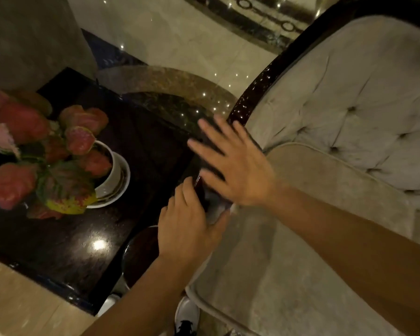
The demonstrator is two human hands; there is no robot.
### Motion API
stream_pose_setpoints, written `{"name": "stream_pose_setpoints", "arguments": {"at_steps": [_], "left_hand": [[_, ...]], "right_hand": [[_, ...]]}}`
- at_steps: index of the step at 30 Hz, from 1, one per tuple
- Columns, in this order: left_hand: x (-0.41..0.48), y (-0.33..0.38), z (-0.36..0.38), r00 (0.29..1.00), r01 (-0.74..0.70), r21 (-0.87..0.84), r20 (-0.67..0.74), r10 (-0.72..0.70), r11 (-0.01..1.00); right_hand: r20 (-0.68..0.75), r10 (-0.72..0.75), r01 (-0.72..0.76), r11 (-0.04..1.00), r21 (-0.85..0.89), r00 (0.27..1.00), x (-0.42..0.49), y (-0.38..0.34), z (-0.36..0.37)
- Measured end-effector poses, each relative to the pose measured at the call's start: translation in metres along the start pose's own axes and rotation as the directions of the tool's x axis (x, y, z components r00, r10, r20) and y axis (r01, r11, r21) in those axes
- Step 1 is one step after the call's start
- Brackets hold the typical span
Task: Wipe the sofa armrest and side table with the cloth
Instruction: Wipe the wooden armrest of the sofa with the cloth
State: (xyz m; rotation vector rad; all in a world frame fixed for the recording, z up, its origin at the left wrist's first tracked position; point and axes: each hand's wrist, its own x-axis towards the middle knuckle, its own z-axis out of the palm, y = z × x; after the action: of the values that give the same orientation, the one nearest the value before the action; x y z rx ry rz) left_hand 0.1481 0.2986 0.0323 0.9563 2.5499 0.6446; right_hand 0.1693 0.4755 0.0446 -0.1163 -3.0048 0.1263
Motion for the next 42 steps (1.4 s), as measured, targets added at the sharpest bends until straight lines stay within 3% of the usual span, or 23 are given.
{"name": "stream_pose_setpoints", "arguments": {"at_steps": [1, 3, 4, 6, 9, 11, 12, 14, 15, 16, 17, 19, 20, 22, 26, 27, 29, 32, 35, 37, 38, 40, 42], "left_hand": [[0.006, 0.004, 0.001, 1.0, 0.012, -0.034, -0.01, -0.012, 0.999], [0.015, 0.009, 0.0, 0.999, 0.033, -0.059, -0.041, -0.036, 0.998], [0.02, 0.013, -0.001, 0.998, 0.034, -0.052, -0.058, -0.037, 0.998], [0.03, 0.018, -0.004, 0.997, 0.025, -0.029, -0.071, -0.027, 0.999], [0.033, 0.02, -0.006, 0.998, 0.046, -0.044, -0.043, -0.048, 0.998], [0.039, 0.024, -0.005, 0.997, 0.055, -0.057, -0.049, -0.058, 0.997], [0.044, 0.028, -0.006, 0.996, 0.058, -0.056, -0.06, -0.062, 0.997], [0.063, 0.038, -0.008, 0.996, 0.055, -0.033, -0.068, -0.057, 0.998], [0.074, 0.045, -0.009, 0.997, 0.048, -0.016, -0.056, -0.049, 0.999], [0.087, 0.053, -0.011, 0.999, 0.031, -0.004, -0.044, -0.031, 1.0], [0.102, 0.062, -0.013, 1.0, 0.009, 0.01, -0.025, -0.009, 1.0], [0.126, 0.077, -0.017, 1.0, -0.011, 0.019, 0.001, 0.011, 1.0], [0.138, 0.085, -0.017, 1.0, -0.027, 0.038, 0.015, 0.027, 0.999], [0.156, 0.094, -0.015, 0.999, -0.048, 0.08, 0.015, 0.047, 0.996], [0.202, 0.113, -0.007, 0.995, -0.102, 0.12, -0.003, 0.103, 0.988], [0.217, 0.119, -0.006, 0.992, -0.123, 0.133, 0.005, 0.124, 0.983], [0.238, 0.131, -0.005, 0.991, -0.135, 0.15, 0.043, 0.13, 0.979], [0.253, 0.138, -0.001, 0.987, -0.123, 0.195, 0.129, 0.099, 0.973], [0.266, 0.141, 0.005, 0.982, -0.128, 0.225, 0.164, 0.092, 0.966], [0.288, 0.151, 0.009, 0.981, -0.138, 0.219, 0.163, 0.103, 0.966], [0.3, 0.159, 0.011, 0.981, -0.149, 0.212, 0.158, 0.116, 0.966], [0.326, 0.182, 0.015, 0.979, -0.173, 0.18, 0.141, 0.149, 0.968], [0.351, 0.202, 0.021, 0.976, -0.205, 0.149, 0.1, 0.191, 0.967]], "right_hand": [[-0.005, 0.163, -0.163, 0.986, 0.047, 0.987, 0.018, 0.024, -0.005], [0.058, 0.544, -0.544, 0.814, 0.203, 0.837, 0.055, 0.06, -0.015], [0.097, 0.622, -0.625, 0.743, 0.241, 0.777, 0.065, 0.062, -0.016], [0.046, 0.574, -0.571, 0.797, 0.195, 0.817, 0.061, 0.045, -0.01], [-0.016, 0.227, -0.223, 0.968, 0.117, 0.974, 0.019, 0.019, -0.003], [-0.006, 0.159, -0.158, 0.983, 0.089, 0.987, 0.024, 0.058, -0.004], [-0.003, 0.258, -0.256, 0.96, 0.116, 0.966, 0.039, 0.081, -0.008], [0.067, 0.565, -0.564, 0.793, 0.232, 0.822, 0.069, 0.119, -0.018], [0.089, 0.656, -0.653, 0.711, 0.261, 0.75, 0.077, 0.125, -0.018], [0.082, 0.676, -0.67, 0.693, 0.267, 0.732, 0.077, 0.121, -0.014], [0.047, 0.63, -0.617, 0.738, 0.274, 0.775, 0.073, 0.113, -0.01], [0.02, 0.362, -0.355, 0.901, 0.249, 0.932, 0.049, 0.087, -0.005], [0.05, 0.254, -0.259, 0.944, 0.203, 0.966, 0.041, 0.094, -0.007], [0.094, 0.223, -0.23, 0.971, 0.062, 0.97, 0.056, 0.149, -0.016], [0.008, 0.626, -0.615, 0.768, -0.179, 0.78, 0.129, 0.231, -0.035], [0.01, 0.59, -0.582, 0.799, -0.151, 0.807, 0.14, 0.228, -0.028], [0.081, 0.325, -0.323, 0.946, -0.037, 0.942, 0.138, 0.206, -0.015], [0.14, 0.17, -0.162, 0.985, -0.064, 0.975, 0.118, 0.242, -0.036], [-0.025, 0.382, -0.375, 0.892, -0.252, 0.924, 0.12, 0.306, -0.06], [-0.132, 0.526, -0.542, 0.805, -0.243, 0.84, 0.127, 0.308, -0.059], [-0.14, 0.529, -0.548, 0.806, -0.223, 0.837, 0.126, 0.302, -0.052], [-0.061, 0.311, -0.316, 0.919, -0.234, 0.949, 0.114, 0.309, -0.052], [0.02, 0.089, -0.079, 0.952, -0.296, 0.996, 0.1, 0.355, -0.075]]}}
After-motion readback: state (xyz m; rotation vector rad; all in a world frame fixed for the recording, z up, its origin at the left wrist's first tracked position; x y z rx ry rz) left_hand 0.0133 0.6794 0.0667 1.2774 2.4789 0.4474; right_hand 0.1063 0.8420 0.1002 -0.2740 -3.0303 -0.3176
